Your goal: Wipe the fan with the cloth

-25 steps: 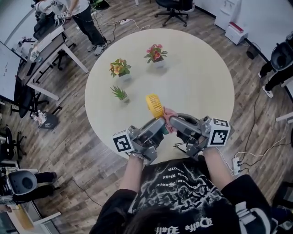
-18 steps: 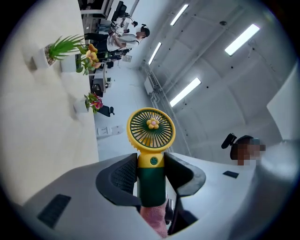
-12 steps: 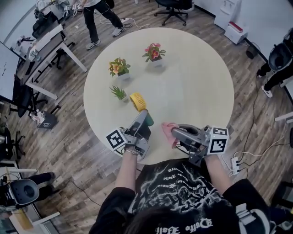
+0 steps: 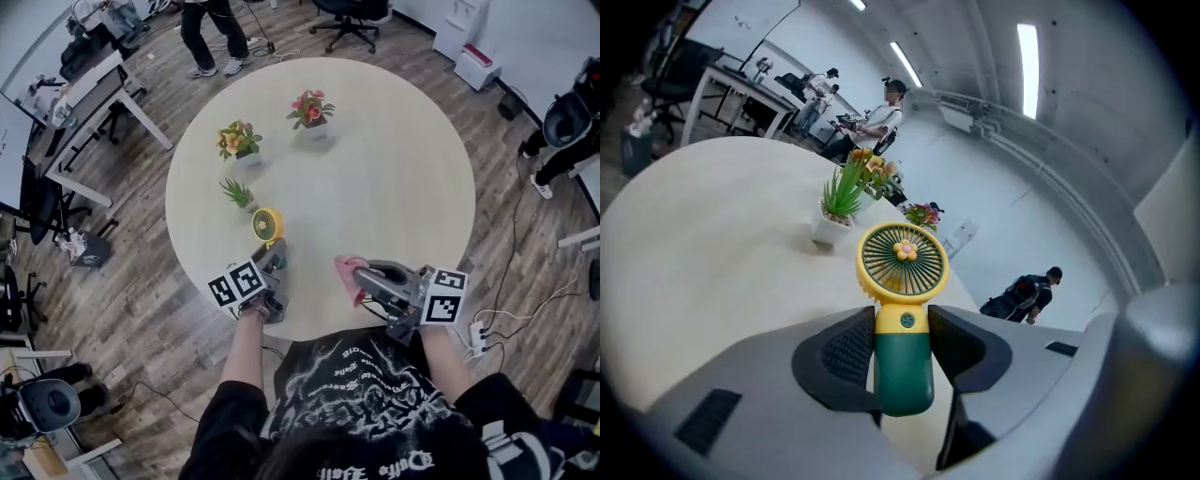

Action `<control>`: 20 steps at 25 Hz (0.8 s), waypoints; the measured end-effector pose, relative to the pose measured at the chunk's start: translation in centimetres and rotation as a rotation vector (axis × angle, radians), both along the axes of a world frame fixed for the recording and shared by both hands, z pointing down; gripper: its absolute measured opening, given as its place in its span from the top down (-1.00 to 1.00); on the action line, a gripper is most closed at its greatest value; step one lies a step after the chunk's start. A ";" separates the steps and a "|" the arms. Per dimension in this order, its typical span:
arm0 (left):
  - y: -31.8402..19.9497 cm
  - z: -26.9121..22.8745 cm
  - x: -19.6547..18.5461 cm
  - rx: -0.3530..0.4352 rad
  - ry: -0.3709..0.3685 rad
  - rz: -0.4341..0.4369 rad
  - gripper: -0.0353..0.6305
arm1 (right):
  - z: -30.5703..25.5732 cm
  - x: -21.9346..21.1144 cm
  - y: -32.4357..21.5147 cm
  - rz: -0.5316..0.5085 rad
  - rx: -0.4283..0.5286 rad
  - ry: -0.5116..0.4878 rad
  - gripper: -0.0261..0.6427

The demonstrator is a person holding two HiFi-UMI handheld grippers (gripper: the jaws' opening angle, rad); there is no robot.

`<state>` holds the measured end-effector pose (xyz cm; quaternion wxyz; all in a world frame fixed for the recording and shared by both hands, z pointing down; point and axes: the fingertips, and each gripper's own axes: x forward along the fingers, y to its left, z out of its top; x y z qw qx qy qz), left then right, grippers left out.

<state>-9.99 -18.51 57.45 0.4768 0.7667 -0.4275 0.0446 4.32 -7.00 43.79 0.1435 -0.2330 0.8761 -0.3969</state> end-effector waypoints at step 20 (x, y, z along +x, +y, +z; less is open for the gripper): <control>2.2 5.2 1.6 0.098 -0.650 0.423 0.30 | 1.1 0.9 -0.9 0.095 -0.033 0.013 0.78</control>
